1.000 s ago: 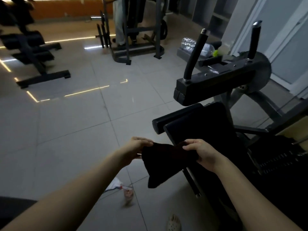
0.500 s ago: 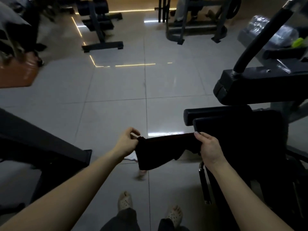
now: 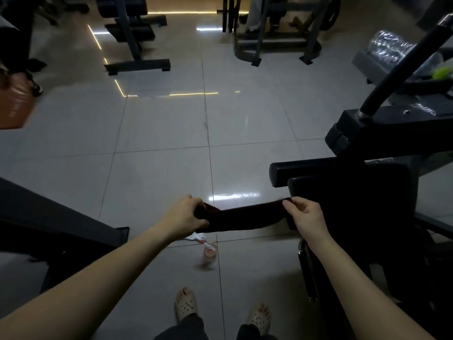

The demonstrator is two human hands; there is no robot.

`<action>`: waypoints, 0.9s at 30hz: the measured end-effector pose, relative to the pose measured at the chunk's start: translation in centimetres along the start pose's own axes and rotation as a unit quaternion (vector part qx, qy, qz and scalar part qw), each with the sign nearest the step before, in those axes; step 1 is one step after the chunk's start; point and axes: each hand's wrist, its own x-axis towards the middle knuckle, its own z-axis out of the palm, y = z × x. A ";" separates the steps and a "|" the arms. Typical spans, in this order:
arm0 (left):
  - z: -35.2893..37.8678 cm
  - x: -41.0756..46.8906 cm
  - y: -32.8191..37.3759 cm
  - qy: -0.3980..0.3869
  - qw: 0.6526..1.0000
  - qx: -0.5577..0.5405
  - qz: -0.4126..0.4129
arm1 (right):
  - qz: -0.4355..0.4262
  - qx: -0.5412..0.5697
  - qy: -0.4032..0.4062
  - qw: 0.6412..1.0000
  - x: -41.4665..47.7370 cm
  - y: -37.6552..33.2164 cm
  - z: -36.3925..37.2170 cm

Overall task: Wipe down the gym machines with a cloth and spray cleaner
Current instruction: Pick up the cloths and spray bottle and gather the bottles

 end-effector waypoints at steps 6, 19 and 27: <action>0.7 1.1 -3.7 0.045 0.998 -0.036 -0.021 | -0.026 -0.191 -0.024 0.981 -0.4 1.8 5.8; 12.1 4.0 -9.0 -0.044 0.748 -0.562 -0.352 | 0.062 -0.131 -0.268 0.952 -3.6 10.3 23.7; 20.0 11.3 -19.5 -0.134 0.825 -0.435 -0.335 | 0.157 -0.156 -0.315 0.923 4.1 23.4 28.6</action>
